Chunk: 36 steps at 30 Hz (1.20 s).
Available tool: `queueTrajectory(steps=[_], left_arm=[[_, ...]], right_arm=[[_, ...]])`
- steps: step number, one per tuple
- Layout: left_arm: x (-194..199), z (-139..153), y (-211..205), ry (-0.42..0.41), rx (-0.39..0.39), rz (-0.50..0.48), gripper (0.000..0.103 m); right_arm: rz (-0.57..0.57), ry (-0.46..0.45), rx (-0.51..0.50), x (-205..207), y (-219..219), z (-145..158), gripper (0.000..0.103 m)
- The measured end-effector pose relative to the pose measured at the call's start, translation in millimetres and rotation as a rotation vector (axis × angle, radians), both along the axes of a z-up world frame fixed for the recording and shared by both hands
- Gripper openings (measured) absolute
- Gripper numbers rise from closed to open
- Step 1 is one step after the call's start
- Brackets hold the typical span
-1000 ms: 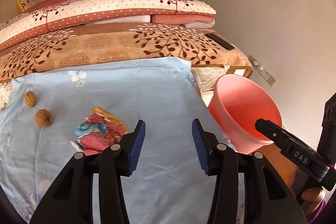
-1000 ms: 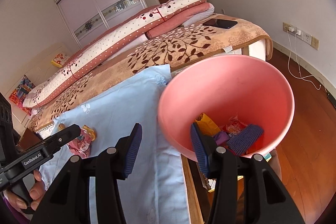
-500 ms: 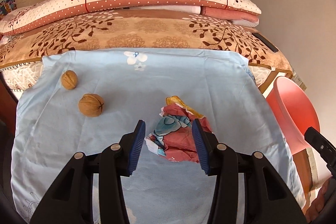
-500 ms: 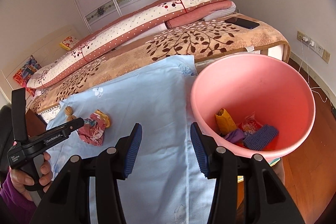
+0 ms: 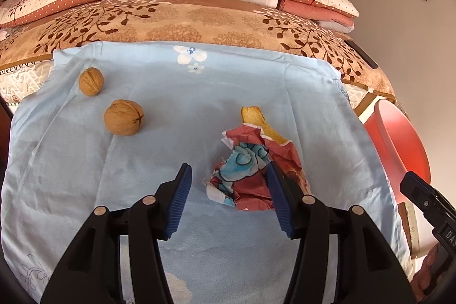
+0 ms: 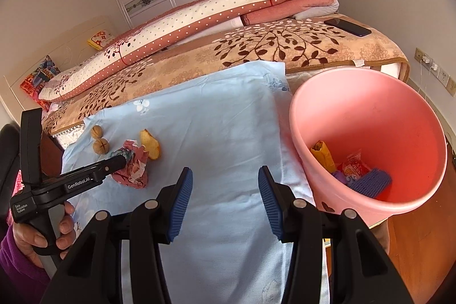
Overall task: Collect trash
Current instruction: 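Close the left tool on the crumpled floral cloth, then close the right tool on the orange chip while the left tool holds the floral cloth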
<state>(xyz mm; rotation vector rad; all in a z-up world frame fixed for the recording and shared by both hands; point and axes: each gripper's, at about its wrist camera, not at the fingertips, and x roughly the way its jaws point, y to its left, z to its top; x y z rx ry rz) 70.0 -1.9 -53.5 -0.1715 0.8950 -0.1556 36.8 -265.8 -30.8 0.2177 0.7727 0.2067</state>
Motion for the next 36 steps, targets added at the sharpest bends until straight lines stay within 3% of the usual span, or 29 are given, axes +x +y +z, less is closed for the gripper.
queueTrajectory(steps=[6,8,10,15,20,28,36], left_arm=[[-9,-1,8,0.029,-0.088,-0.017,0.054],[-12,-1,10,0.034,-0.123,-0.028,0.042],[-14,0,11,0.028,-0.133,-0.028,0.039],[-18,3,11,0.002,-0.125,-0.034,0.031],[-25,13,20,-0.03,-0.125,-0.022,0.03],[-39,30,37,-0.101,-0.056,0.032,0.03],[-41,34,56,-0.111,-0.072,0.063,0.03]], right_arm=[[0.021,0.014,-0.005,3,10,-5,0.047],[0.031,0.012,-0.011,2,14,-5,0.047],[0.039,0.014,-0.014,3,16,-5,0.047],[0.053,0.017,-0.021,3,23,-7,0.047],[0.085,0.012,-0.013,6,32,-5,0.047],[0.191,0.019,0.028,30,69,-3,0.047],[0.275,0.045,-0.047,65,116,-16,0.047]])
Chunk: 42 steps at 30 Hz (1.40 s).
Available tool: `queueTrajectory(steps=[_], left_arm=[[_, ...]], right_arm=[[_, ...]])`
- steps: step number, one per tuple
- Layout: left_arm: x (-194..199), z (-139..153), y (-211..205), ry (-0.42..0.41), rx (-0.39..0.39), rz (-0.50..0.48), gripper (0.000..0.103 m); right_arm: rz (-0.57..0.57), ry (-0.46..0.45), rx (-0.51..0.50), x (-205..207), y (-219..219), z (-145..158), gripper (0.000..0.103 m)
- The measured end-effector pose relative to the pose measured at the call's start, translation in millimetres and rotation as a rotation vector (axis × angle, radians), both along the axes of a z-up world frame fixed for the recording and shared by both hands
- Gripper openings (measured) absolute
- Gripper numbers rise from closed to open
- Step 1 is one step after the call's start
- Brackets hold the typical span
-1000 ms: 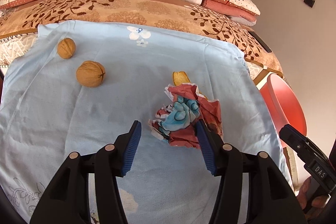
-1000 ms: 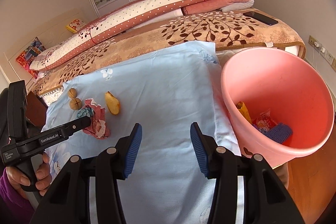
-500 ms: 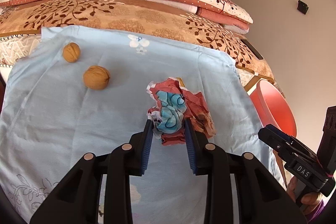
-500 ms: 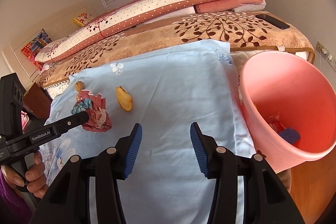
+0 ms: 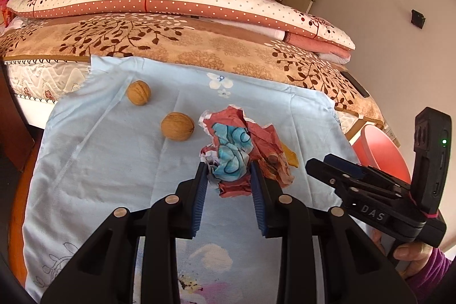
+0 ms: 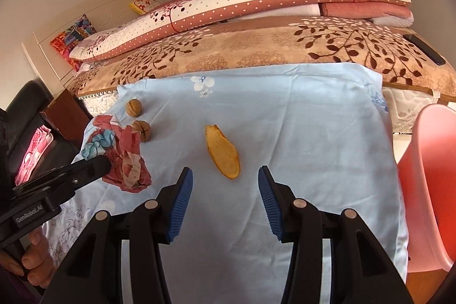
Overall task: Collect trash
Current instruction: 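Close the right tool on the orange chip while the left tool holds the floral cloth, then carry the floral cloth in the left tool and the chip in the right tool over the bucket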
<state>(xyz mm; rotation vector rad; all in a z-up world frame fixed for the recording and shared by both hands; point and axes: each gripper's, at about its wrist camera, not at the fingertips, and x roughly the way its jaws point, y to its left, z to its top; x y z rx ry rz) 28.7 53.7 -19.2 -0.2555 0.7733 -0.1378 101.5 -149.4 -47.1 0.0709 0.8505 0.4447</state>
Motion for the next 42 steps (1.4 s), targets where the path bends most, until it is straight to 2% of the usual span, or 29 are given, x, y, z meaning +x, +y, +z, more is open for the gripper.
queueTrajectory(steps=[13,15,16,17,20,30,42], left_arm=[[4,-4,7,0.017,-0.015,0.005,0.03],[5,-5,6,0.021,-0.015,0.002,0.03],[6,-6,5,0.023,-0.014,0.0,0.03],[7,-6,4,0.025,-0.013,0.0,0.03],[7,-5,2,0.022,-0.01,-0.006,0.03],[4,6,-14,0.0,0.009,-0.029,0.03],[-4,29,-67,-0.056,0.031,-0.126,0.03]], right_arm=[[0.034,0.028,-0.137,31,37,-27,0.046],[0.033,0.031,-0.141,32,38,-28,0.037],[0.026,0.032,-0.144,33,36,-28,0.028],[0.025,0.036,-0.14,33,35,-29,0.023],[0.022,0.046,-0.116,29,28,-27,0.02],[-0.062,0.018,-0.016,1,-20,-3,0.019],[-0.238,-0.067,0.042,-37,-107,35,0.019]])
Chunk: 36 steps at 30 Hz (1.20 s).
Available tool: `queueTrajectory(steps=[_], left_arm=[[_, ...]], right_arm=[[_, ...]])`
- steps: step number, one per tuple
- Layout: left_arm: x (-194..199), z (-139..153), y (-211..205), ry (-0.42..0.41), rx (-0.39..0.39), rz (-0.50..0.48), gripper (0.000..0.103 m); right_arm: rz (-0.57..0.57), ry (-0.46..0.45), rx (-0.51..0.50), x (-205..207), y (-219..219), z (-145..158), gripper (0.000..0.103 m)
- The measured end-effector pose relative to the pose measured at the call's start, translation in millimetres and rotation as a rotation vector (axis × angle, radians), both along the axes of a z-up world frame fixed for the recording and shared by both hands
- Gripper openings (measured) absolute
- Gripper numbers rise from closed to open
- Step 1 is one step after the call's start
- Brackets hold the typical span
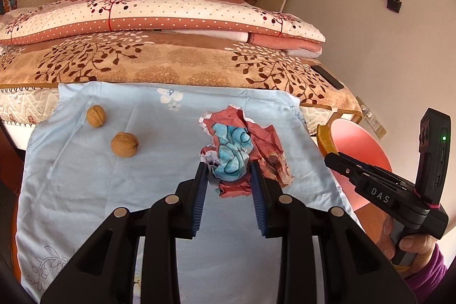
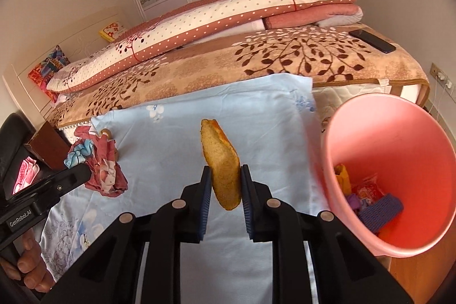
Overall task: Collect trash
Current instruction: 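Carry the floral cloth in the left tool and the chip in the right tool over the bucket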
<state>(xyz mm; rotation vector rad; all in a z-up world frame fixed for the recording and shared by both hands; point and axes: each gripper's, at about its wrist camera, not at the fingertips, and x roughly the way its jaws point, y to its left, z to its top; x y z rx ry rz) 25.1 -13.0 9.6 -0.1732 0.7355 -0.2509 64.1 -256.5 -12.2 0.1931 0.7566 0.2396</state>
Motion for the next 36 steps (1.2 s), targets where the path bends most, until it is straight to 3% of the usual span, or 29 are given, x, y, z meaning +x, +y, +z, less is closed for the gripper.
queueTrajectory(steps=[19,36], left_arm=[[11,18,-117,-0.07,0.01,-0.193,0.03],[22,10,-181,-0.065,0.036,-0.292,0.03]], right_arm=[[-0.294,-0.038,0.047,-37,-130,5,0.019],[-0.361,-0.037,0.077,-48,-160,-5,0.019]])
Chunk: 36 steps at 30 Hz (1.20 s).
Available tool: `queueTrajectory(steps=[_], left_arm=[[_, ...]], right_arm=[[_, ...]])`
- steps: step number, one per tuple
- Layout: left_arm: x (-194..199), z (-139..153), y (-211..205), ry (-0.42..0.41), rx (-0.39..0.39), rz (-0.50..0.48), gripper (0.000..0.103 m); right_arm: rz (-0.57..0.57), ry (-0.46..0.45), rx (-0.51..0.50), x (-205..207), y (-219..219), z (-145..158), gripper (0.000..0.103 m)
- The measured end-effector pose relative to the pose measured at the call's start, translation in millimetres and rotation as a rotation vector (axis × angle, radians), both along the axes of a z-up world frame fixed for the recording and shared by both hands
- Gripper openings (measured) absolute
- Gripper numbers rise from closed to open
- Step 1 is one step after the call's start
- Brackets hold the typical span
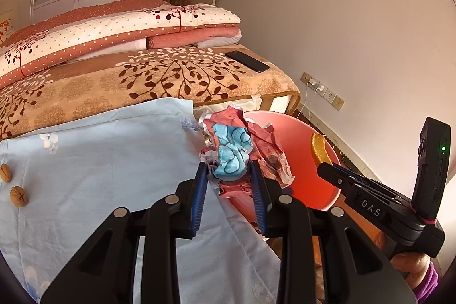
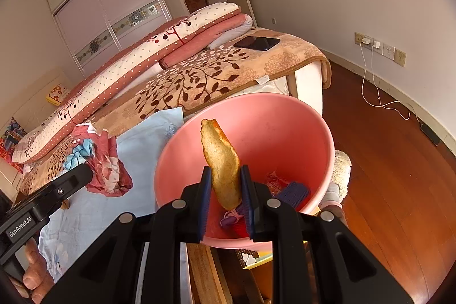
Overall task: Collect trash
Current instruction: 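Carry the floral cloth in the left tool and the chip in the right tool over the bucket, then open the left tool to drop the floral cloth into the bucket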
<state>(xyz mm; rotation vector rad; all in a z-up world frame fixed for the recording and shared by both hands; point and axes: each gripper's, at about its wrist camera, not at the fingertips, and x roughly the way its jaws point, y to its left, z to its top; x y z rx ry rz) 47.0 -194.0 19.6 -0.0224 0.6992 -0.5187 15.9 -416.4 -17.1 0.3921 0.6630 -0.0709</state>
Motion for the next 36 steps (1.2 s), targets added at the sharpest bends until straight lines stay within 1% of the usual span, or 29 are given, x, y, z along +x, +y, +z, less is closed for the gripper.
queueTrajectory(steps=[22,36], left_arm=[[13,-29,-49,0.04,0.076,-0.061,0.03],[16,-39,-65,0.056,0.103,-0.072,0.03]], right_arm=[[-0.03,0.036,0.043,5,-20,-20,0.019],[-0.036,0.05,0.062,9,-25,-28,0.019]])
